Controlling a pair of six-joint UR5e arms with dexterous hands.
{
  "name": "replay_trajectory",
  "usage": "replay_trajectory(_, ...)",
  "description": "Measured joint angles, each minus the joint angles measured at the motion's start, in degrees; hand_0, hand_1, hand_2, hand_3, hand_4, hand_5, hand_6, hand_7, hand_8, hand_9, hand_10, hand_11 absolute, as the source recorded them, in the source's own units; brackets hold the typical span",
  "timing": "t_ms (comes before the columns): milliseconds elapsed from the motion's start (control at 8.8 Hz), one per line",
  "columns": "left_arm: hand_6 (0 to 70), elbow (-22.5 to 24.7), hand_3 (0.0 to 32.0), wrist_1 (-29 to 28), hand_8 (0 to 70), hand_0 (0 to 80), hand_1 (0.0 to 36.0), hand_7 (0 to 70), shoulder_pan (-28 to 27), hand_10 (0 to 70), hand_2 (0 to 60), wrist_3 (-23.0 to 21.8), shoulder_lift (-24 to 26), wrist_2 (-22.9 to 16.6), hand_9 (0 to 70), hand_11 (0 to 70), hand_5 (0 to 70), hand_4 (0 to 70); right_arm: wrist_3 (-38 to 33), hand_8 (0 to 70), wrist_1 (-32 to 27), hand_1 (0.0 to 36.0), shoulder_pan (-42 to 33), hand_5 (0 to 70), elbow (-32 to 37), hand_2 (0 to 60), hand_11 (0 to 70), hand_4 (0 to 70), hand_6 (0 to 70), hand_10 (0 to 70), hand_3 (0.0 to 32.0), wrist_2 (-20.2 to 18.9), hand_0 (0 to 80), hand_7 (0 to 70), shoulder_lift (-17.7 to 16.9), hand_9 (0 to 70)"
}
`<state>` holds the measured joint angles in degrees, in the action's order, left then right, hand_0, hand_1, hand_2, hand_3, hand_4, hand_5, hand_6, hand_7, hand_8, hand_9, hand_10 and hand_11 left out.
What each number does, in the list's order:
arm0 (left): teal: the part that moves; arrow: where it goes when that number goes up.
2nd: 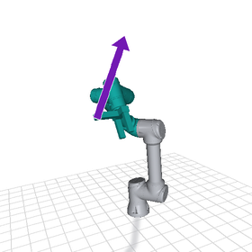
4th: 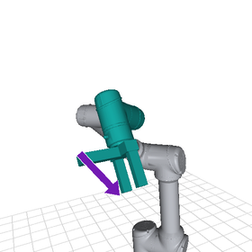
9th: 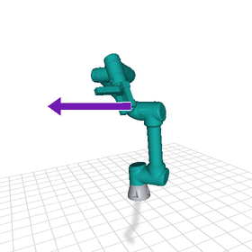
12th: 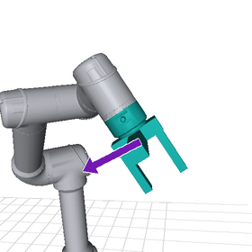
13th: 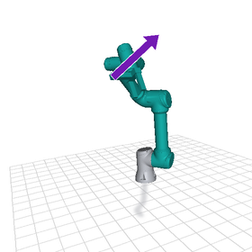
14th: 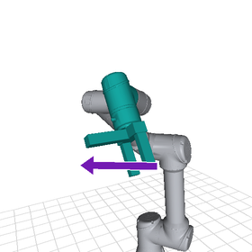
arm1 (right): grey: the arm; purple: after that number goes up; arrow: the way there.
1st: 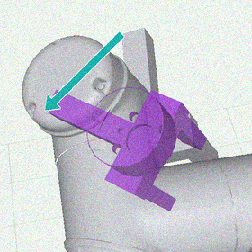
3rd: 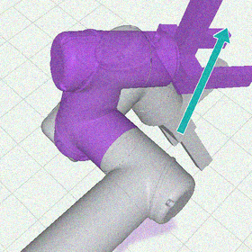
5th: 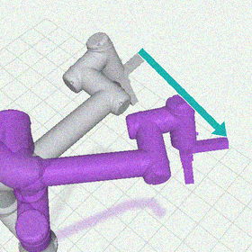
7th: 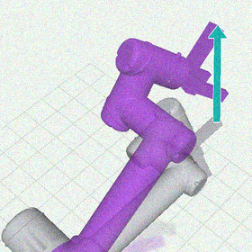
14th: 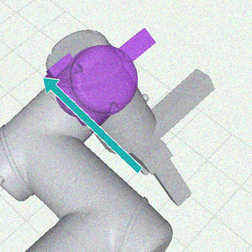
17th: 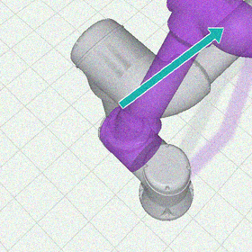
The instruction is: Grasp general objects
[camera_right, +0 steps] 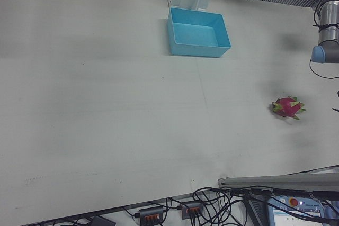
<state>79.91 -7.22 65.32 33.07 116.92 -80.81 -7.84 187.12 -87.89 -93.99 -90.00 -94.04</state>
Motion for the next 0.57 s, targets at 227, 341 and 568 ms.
replay_trajectory(227, 60.1, 3.48, 0.0, -0.78, 11.0, 80.0, 36.0, 70.0, -0.34, 0.0, 60.0, 0.32, -3.76, 0.03, 18.6, 0.0, 70.0, 63.7, 0.01, 0.0, 0.0, 0.0, 0.0, 0.0, -0.05, 0.0, 0.0, 0.0, 0.0, 0.0, 0.0, 0.0, 0.0, 0.0, 0.0, 0.0)
replay_trajectory(341, 51.8, 6.22, 0.0, -0.6, 9.3, 80.0, 36.0, 70.0, -0.43, 0.0, 60.0, 0.83, -6.12, 0.01, 18.6, 0.0, 70.0, 49.8, 0.01, 0.0, 0.0, 0.0, 0.0, 0.0, -0.05, 0.0, 0.0, 0.0, 0.0, 0.0, 0.0, 0.0, 0.0, 0.0, 0.0, 0.0)
replay_trajectory(568, 37.8, 12.36, 0.0, 2.05, 6.5, 80.0, 36.0, 70.0, -0.64, 0.0, 60.0, 6.03, -10.07, -0.36, 17.9, 0.0, 70.0, 32.4, 0.01, 0.0, 0.0, 0.0, 0.0, 0.0, -0.05, 0.0, 0.0, 0.0, 0.0, 0.0, 0.0, 0.0, 0.0, 0.0, 0.0, 0.0)
